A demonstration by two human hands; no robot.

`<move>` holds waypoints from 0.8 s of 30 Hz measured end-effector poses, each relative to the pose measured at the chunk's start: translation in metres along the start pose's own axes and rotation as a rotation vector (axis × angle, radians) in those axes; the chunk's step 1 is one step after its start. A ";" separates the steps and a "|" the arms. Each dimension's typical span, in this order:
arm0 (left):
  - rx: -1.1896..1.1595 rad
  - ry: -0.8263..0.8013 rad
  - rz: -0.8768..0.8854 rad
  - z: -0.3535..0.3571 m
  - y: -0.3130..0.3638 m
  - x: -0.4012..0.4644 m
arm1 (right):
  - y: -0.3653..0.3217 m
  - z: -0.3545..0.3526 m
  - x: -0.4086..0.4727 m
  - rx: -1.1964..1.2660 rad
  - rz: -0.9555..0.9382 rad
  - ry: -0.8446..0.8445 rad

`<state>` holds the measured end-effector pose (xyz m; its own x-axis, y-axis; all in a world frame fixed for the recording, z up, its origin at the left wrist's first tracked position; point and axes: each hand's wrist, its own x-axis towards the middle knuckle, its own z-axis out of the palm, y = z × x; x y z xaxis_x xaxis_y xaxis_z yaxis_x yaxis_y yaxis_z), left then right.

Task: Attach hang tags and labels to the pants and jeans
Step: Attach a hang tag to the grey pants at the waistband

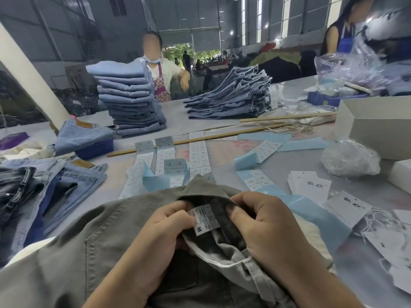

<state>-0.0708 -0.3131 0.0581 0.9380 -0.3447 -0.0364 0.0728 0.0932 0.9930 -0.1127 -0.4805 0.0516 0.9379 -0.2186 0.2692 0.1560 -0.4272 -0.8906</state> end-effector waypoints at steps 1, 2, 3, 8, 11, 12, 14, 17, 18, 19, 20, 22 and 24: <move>-0.005 -0.008 0.003 0.000 -0.001 0.000 | 0.000 0.000 0.000 -0.008 -0.002 0.003; -0.006 -0.016 0.016 -0.001 -0.002 0.000 | 0.001 0.000 0.000 -0.021 -0.005 0.008; 0.002 -0.028 0.033 -0.001 -0.003 -0.001 | 0.002 0.001 0.000 -0.031 -0.009 0.019; -0.030 -0.144 0.360 0.010 0.007 -0.005 | 0.002 -0.004 0.002 0.017 0.003 0.110; 0.320 -0.274 0.429 0.023 0.013 -0.002 | -0.003 -0.019 0.007 0.060 0.032 0.064; 0.604 -0.278 0.428 0.028 0.015 0.002 | -0.002 -0.026 0.010 0.049 0.037 0.072; 1.084 -0.284 0.402 0.039 0.022 0.012 | 0.001 -0.040 0.020 0.030 0.067 0.106; 1.124 -0.273 0.275 0.060 0.042 0.040 | 0.008 -0.056 0.039 -0.011 0.133 0.095; 1.152 -0.249 0.243 0.066 0.046 0.054 | 0.012 -0.059 0.046 -0.036 0.155 0.085; 1.219 -0.214 0.241 0.072 0.049 0.069 | 0.018 -0.061 0.054 -0.066 0.174 0.081; 1.296 -0.181 0.248 0.078 0.050 0.084 | 0.023 -0.062 0.061 -0.103 0.191 0.080; 1.476 -0.202 0.201 0.092 0.043 0.112 | 0.037 -0.062 0.078 -0.179 0.230 0.074; 1.670 -0.401 0.052 0.108 0.025 0.138 | 0.054 -0.059 0.093 -0.281 0.271 0.051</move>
<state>0.0235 -0.4591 0.0905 0.7723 -0.5911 -0.2328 -0.6010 -0.7985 0.0340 -0.0350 -0.5756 0.0506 0.9160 -0.3964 0.0626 -0.1924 -0.5705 -0.7984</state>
